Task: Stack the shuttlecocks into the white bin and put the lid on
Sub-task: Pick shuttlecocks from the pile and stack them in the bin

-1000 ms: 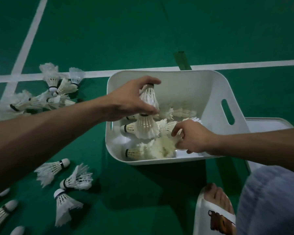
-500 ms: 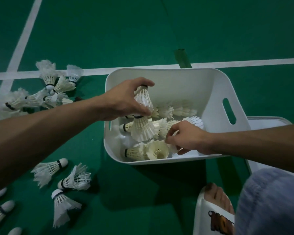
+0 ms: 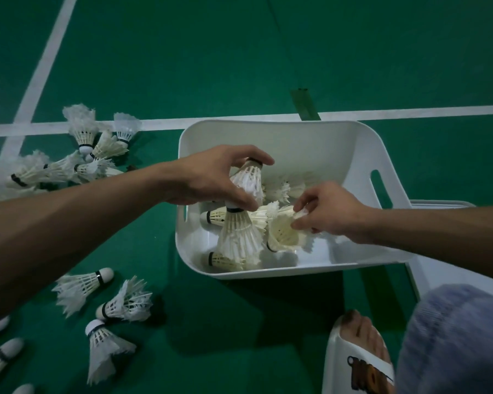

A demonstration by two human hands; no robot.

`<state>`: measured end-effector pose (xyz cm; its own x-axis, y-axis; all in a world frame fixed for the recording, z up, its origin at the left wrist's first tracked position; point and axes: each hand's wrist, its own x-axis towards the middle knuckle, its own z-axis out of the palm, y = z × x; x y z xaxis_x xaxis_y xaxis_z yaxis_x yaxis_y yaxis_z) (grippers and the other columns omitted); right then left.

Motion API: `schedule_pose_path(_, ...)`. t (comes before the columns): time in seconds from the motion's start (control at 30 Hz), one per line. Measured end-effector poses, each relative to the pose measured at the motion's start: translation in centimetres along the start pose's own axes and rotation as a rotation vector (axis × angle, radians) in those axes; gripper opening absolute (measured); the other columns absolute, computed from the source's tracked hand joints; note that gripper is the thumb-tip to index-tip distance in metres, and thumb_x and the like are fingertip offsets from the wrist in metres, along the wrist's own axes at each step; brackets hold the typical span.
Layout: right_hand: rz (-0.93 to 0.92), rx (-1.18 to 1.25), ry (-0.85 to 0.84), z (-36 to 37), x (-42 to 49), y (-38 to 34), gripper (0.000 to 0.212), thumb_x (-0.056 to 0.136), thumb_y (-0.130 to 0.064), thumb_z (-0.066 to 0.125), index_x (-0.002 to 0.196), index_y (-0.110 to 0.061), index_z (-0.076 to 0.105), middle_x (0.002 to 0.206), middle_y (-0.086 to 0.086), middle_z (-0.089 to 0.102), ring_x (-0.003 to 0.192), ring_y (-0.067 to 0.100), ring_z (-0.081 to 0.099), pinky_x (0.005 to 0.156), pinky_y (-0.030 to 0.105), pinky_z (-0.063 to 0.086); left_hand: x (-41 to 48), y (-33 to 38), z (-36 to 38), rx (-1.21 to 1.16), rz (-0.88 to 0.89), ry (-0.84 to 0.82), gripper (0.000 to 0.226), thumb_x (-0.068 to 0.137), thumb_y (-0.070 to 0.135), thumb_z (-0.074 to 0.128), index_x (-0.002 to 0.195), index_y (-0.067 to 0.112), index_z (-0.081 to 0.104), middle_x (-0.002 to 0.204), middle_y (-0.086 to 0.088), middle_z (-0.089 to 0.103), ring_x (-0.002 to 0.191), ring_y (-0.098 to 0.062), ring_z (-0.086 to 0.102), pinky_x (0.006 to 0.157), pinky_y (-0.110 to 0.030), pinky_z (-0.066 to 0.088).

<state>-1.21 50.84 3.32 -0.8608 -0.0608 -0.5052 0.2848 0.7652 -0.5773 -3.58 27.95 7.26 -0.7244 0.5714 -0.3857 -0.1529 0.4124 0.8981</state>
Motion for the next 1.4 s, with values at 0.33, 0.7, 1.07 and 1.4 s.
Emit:
schedule_pose_path(0.33, -0.019, 0.188, 0.083, -1.5, 1.4, -2.0, 0.024, 0.07, -0.002, 0.082, 0.089, 0.001, 0.067, 0.071, 0.017, 0.064, 0.057, 0.02, 0.059, 0.06, 0.034, 0.056, 0.8, 0.6, 0.8, 0.07, 0.149, -0.159, 0.072, 0.067, 0.001, 0.082, 0.127, 0.028, 0.055, 0.127, 0.009, 0.058, 0.111, -0.003, 0.059, 0.094, -0.033, 0.052)
schedule_pose_path(0.7, 0.091, 0.351, 0.003, -1.3, 1.5, -2.2, 0.014, 0.073, 0.0, 0.079, 0.077, -0.005, 0.065, 0.064, 0.009, 0.059, 0.05, 0.016, 0.052, 0.048, 0.025, 0.047, 2.6, 0.3, 0.8, 0.311, 0.196, -0.058, 0.076, 0.064, 0.0, 0.083, 0.129, 0.026, 0.053, 0.119, 0.01, 0.057, 0.097, 0.003, 0.06, 0.083, -0.014, 0.05)
schedule_pose_path(1.07, 0.104, 0.441, -0.021, -2.0, 2.2, -0.6, 0.006, 0.083, -0.004, 0.07, 0.085, -0.004, 0.064, 0.074, 0.012, 0.059, 0.052, 0.015, 0.051, 0.052, 0.026, 0.049, 2.7, -0.9, -0.5, 0.273, 0.117, 0.068, 0.071, 0.066, 0.007, 0.084, 0.123, 0.037, 0.055, 0.114, 0.022, 0.055, 0.085, 0.013, 0.055, 0.071, -0.015, 0.043)
schedule_pose_path(1.4, 0.035, 0.263, -0.25, -1.5, 1.0, 1.6, 0.029, 0.078, 0.012, 0.069, 0.1, -0.006, 0.064, 0.088, 0.01, 0.06, 0.067, 0.017, 0.062, 0.058, 0.023, 0.056, 2.6, -0.5, -1.2, 0.279, 0.113, 0.17, 0.089, 0.057, 0.03, 0.084, 0.136, 0.037, 0.046, 0.134, 0.018, 0.047, 0.124, 0.002, 0.034, 0.096, -0.017, 0.03)
